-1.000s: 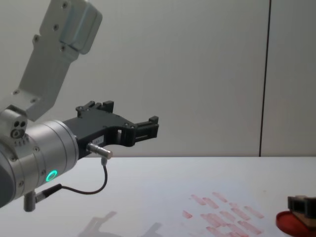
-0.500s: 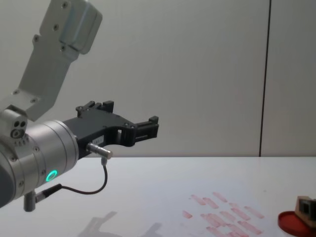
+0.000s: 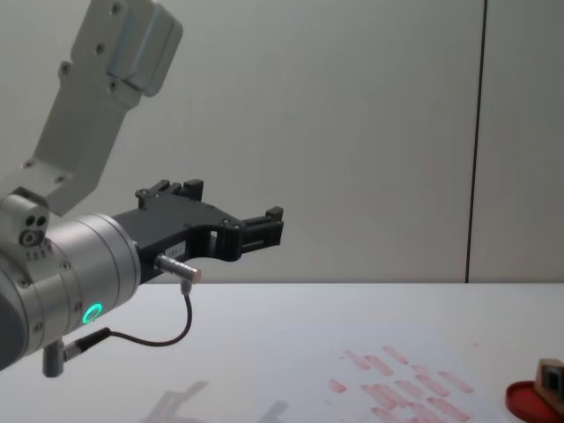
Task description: Use the one hand to pick up the stamp and affix it onto the A4 paper.
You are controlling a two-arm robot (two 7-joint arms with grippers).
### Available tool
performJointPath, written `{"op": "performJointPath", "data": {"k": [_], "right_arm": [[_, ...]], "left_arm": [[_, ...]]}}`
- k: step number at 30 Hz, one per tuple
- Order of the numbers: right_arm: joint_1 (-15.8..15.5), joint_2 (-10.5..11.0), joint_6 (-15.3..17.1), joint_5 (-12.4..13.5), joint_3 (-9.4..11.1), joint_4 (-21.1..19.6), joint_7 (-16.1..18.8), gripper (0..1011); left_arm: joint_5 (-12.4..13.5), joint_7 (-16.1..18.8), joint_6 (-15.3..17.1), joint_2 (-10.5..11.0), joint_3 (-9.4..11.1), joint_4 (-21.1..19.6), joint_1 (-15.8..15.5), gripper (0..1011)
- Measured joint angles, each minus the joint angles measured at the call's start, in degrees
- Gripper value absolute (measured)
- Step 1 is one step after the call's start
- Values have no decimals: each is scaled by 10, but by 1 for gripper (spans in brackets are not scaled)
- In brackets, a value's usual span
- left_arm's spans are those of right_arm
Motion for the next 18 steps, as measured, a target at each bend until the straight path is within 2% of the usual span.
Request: {"op": "performJointPath", "data": {"k": [12,18], "right_arm": [[-1,-1,4,4,3,3,6,219],[-3,-1,1,-5,3,-3,11,219]], "left_arm": [[0,0,0,0,0,0,0,993],[0,0,0,0,0,0,0,993]]}}
